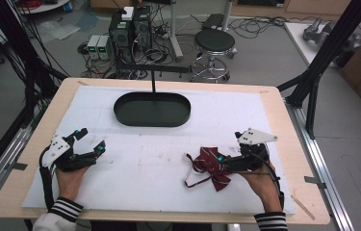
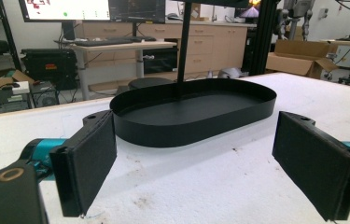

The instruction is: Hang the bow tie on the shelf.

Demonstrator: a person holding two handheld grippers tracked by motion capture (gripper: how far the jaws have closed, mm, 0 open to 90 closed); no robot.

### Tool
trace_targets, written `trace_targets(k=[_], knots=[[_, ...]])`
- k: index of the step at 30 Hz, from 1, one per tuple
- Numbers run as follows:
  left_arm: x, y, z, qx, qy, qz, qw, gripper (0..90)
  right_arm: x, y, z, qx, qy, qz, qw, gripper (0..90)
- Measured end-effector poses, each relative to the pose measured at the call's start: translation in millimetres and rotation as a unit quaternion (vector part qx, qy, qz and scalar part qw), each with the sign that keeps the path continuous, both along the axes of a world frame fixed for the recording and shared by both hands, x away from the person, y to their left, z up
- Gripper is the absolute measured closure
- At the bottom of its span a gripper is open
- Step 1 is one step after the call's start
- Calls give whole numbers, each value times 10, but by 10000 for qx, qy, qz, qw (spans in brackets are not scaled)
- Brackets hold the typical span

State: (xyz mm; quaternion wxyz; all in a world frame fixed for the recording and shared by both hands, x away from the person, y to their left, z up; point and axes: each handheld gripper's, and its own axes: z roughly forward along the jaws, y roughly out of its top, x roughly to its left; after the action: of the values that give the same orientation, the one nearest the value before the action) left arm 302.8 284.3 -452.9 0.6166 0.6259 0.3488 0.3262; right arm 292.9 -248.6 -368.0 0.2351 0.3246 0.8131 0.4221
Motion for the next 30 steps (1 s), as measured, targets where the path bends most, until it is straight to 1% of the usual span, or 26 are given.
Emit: trace_targets(k=[2, 3, 4, 5, 7, 8, 9, 10, 11, 12, 13, 15, 17, 18, 20, 21, 22, 23, 24, 25, 26, 27, 29, 30], knots=[[0, -1, 0, -9, 0, 1, 10000, 140, 4, 18, 26, -44, 130, 152, 9998, 72], [0, 2, 0, 16, -1, -2, 10000, 140, 4, 18, 26, -44, 130, 152, 9998, 72], [0, 1, 0, 19, -2, -1, 10000, 140, -1, 48, 47, -16, 308, 276, 9991, 72], [0, 1, 0, 20, -3, 0, 10000, 140, -3, 59, 50, -55, 360, 315, 9988, 73], [0, 1, 0, 18, -2, 2, 10000, 140, -9, 95, 54, -297, 428, 379, 9979, 73], [0, 1, 0, 18, -2, 2, 10000, 140, -9, 114, 48, -385, 480, 460, 9970, 85], [0, 1, 0, 21, -2, 1, 10000, 140, -12, 129, 42, -434, 554, 533, 9961, 141], [0, 1, 0, 21, -3, 2, 10000, 140, -12, 129, 42, -434, 554, 533, 9961, 141], [0, 0, 0, 23, -4, 4, 10000, 140, -22, 166, 28, -514, 670, 725, 9938, 172], [0, 0, 0, 23, -4, 4, 10000, 140, -29, 186, 20, -566, 696, 715, 9934, 184], [0, 1, 0, 22, -3, 4, 10000, 140, -31, 201, 10, -572, 770, 735, 9927, 186], [-1, 0, 0, 23, -4, 3, 10000, 140, -24, 231, -31, -510, 990, 730, 9911, 192], [-2, 1, 1, 32, -2, 1, 10000, 140, -21, 260, -66, -654, 1044, 741, 9896, 228], [-2, 0, 0, 35, -4, 0, 10000, 140, -21, 260, -66, -654, 1044, 741, 9896, 228], [-1, 0, 1, 32, -2, 1, 10000, 140, -20, 303, -113, -824, 1136, 784, 9870, 242], [-1, -1, 0, 25, -8, 5, 10000, 140, -20, 317, -128, -858, 1177, 782, 9862, 251], [-1, 0, 0, 33, -2, 0, 10000, 140, -20, 351, -161, -908, 1261, 822, 9844, 291], [-1, 0, 0, 33, -2, 0, 10000, 140, -20, 351, -161, -908, 1261, 822, 9844, 291], [-1, -1, 0, 32, -9, 5, 10000, 140, -19, 383, -187, -968, 1320, 874, 9826, 320], [-2, 0, 0, 38, -3, 0, 10000, 140, -15, 398, -200, -1010, 1337, 895, 9818, 349], [-2, 0, 1, 37, -3, -1, 10000, 140, -15, 398, -200, -1010, 1337, 895, 9818, 349], [-1, 0, 0, 31, -3, 1, 10000, 140, -14, 421, -223, -1109, 1429, 851, 9798, 387], [-1, 0, 0, 30, -1, 0, 10000, 140, -10, 430, -235, -1150, 1449, 826, 9793, 396], [-1, -1, 0, 29, -7, 4, 10000, 140, -2, 434, -250, -1171, 1490, 824, 9784, 433]])
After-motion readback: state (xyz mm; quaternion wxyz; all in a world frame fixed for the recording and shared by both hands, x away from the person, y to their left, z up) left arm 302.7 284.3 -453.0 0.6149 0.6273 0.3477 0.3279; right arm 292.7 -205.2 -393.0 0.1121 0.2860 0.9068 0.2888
